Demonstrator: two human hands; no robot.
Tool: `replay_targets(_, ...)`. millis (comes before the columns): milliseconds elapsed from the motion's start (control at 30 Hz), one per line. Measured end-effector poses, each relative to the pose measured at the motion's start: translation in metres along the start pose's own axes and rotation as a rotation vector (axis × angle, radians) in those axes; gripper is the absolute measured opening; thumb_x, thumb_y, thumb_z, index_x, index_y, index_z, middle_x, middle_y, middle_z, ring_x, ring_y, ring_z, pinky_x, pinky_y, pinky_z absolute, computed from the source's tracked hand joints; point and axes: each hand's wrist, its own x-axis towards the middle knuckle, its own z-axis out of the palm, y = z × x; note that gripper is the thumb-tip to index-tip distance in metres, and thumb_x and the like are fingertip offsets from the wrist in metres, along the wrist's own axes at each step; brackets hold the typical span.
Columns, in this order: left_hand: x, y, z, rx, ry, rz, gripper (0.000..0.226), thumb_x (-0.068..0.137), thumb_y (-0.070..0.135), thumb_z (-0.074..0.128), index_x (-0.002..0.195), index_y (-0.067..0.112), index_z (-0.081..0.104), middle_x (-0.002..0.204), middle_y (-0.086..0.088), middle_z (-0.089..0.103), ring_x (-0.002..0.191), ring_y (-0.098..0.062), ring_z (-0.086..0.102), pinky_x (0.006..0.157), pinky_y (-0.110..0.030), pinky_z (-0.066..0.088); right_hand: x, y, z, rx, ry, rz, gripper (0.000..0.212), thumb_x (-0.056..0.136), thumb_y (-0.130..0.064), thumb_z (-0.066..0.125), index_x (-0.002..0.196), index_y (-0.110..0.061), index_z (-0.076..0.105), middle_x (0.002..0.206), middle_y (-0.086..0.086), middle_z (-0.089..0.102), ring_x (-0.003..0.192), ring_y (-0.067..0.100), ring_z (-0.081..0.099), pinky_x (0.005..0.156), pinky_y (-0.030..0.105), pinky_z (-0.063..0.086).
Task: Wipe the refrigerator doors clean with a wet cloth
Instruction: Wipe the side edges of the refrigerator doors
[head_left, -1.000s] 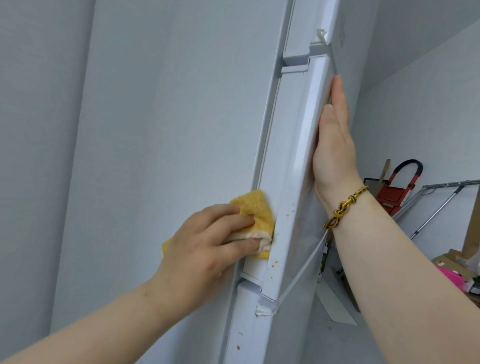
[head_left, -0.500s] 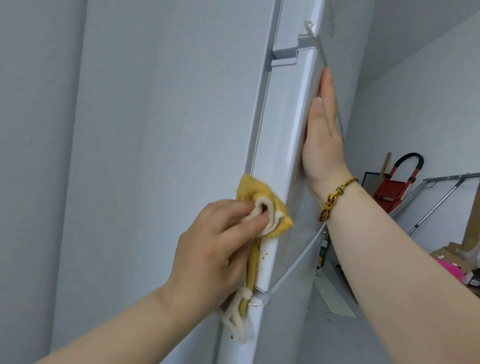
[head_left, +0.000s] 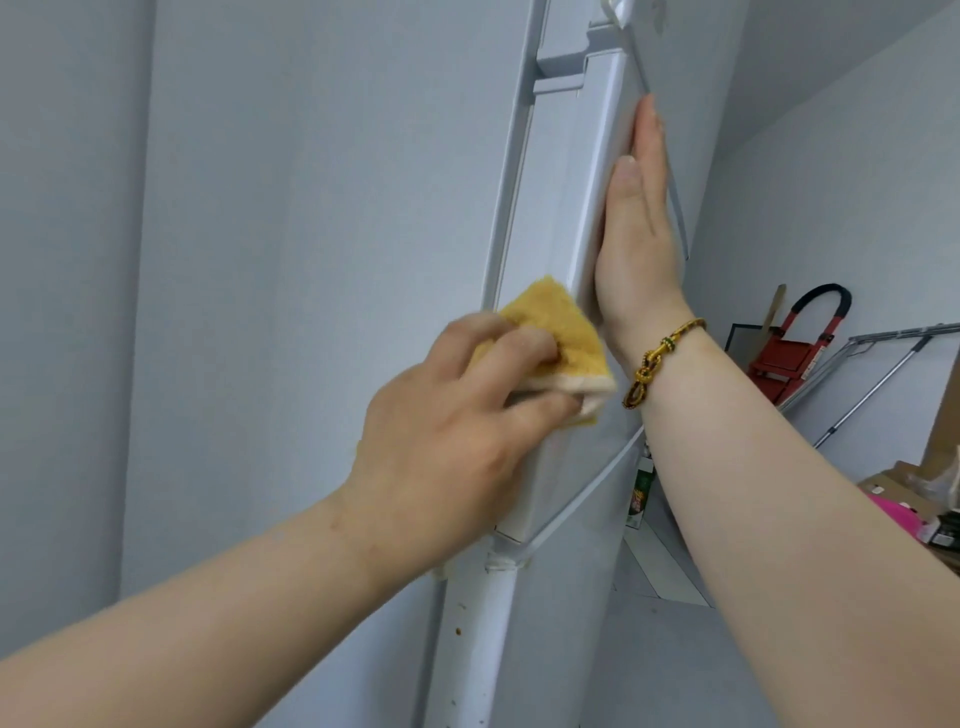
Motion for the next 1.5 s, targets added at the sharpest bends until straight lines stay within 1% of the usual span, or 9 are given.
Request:
replay_targets(133, -0.051, 0.012, -0.007, -0.110, -0.117, -0.012, 0.032, 0.082, 0.006, 0.039, 0.099, 0.030, 0.052, 0.107, 0.003, 0.045, 0.098, -0.022, 0.047, 0.044, -0.025, 0.046, 0.000, 0.000, -0.004, -0.002, -0.031, 0.008, 0.046, 0.101, -0.013, 0.019, 0.146, -0.010, 0.007, 0.155, 0.003, 0.004, 0.143, 0.013, 0.001, 0.117, 0.027, -0.001)
replay_targets(267, -0.057, 0.007, -0.008, -0.132, -0.136, -0.027, 0.031, 0.082, 0.008, 0.041, 0.097, 0.033, 0.052, 0.105, 0.003, 0.045, 0.096, -0.020, 0.048, 0.045, -0.019, 0.040, 0.001, -0.002, -0.011, -0.017, -0.096, 0.018, 0.047, 0.101, -0.013, 0.021, 0.146, -0.011, 0.007, 0.155, 0.002, 0.003, 0.143, 0.012, 0.000, 0.114, 0.022, -0.001)
replay_targets(433, -0.040, -0.004, -0.009, -0.175, -0.137, -0.037, 0.035, 0.075, 0.008, 0.048, 0.098, 0.034, 0.051, 0.106, 0.004, 0.045, 0.096, -0.019, 0.048, 0.048, -0.019, 0.039, -0.034, 0.011, -0.013, -0.011, -0.123, 0.054, 0.048, 0.100, -0.018, 0.026, 0.145, -0.014, 0.010, 0.155, -0.001, 0.003, 0.140, 0.004, 0.001, 0.094, -0.007, 0.001)
replay_targets(733, -0.072, 0.014, -0.007, -0.259, -0.148, -0.100, 0.037, 0.082, 0.006, 0.033, 0.099, 0.033, 0.052, 0.107, 0.002, 0.044, 0.098, -0.020, 0.047, 0.048, -0.022, 0.046, -0.063, 0.029, -0.001, -0.037, -0.113, 0.070, 0.063, 0.087, -0.033, 0.021, 0.145, -0.012, 0.005, 0.155, 0.001, 0.000, 0.133, -0.003, -0.001, 0.103, 0.004, -0.003)
replay_targets(867, -0.094, 0.016, -0.011, -0.308, -0.224, -0.160, 0.040, 0.073, 0.009, 0.044, 0.101, 0.037, 0.051, 0.107, 0.004, 0.044, 0.095, -0.016, 0.048, 0.039, -0.026, 0.047, -0.064, 0.028, -0.002, -0.041, -0.140, 0.072, 0.064, 0.087, -0.033, 0.021, 0.145, -0.012, 0.005, 0.155, 0.002, -0.001, 0.141, 0.008, -0.002, 0.100, -0.001, -0.002)
replay_targets(1000, -0.094, 0.013, -0.011, -0.357, -0.208, -0.243, 0.027, 0.088, 0.016, 0.039, 0.101, 0.035, 0.052, 0.107, 0.006, 0.048, 0.092, -0.013, 0.051, 0.046, -0.029, 0.050, -0.069, 0.029, -0.011, -0.032, -0.182, 0.060, 0.060, 0.090, -0.028, 0.026, 0.145, -0.012, 0.008, 0.155, 0.001, 0.004, 0.135, -0.002, 0.002, 0.094, -0.010, 0.002)
replay_targets(1100, -0.097, 0.015, -0.008, -0.405, -0.173, -0.343, 0.029, 0.082, 0.013, 0.043, 0.100, 0.034, 0.053, 0.106, 0.008, 0.049, 0.090, -0.012, 0.052, 0.058, -0.027, 0.051, -0.104, 0.043, -0.016, -0.031, -0.215, 0.100, 0.049, 0.097, -0.014, 0.030, 0.140, -0.025, 0.009, 0.145, -0.013, 0.009, 0.129, -0.008, 0.004, 0.093, -0.011, 0.003)
replay_targets(1233, -0.102, 0.016, -0.005, -0.402, -0.143, -0.365, 0.029, 0.081, 0.011, 0.044, 0.099, 0.031, 0.054, 0.106, 0.008, 0.051, 0.091, -0.014, 0.053, 0.064, -0.028, 0.050, -0.154, 0.064, -0.006, -0.004, -0.203, 0.210, 0.042, 0.087, -0.027, 0.027, 0.117, -0.050, 0.008, 0.139, -0.021, 0.004, 0.130, -0.012, 0.003, 0.097, -0.008, 0.003)
replay_targets(1500, -0.107, 0.031, -0.005, -0.284, -0.109, -0.496, 0.027, 0.082, 0.012, 0.041, 0.100, 0.028, 0.053, 0.104, 0.008, 0.050, 0.089, -0.016, 0.050, 0.066, -0.023, 0.040, -0.153, 0.074, -0.015, -0.010, -0.285, 0.214, 0.044, 0.087, -0.029, 0.029, 0.117, -0.051, 0.005, 0.139, -0.021, 0.001, 0.128, -0.015, 0.000, 0.098, -0.008, 0.002)
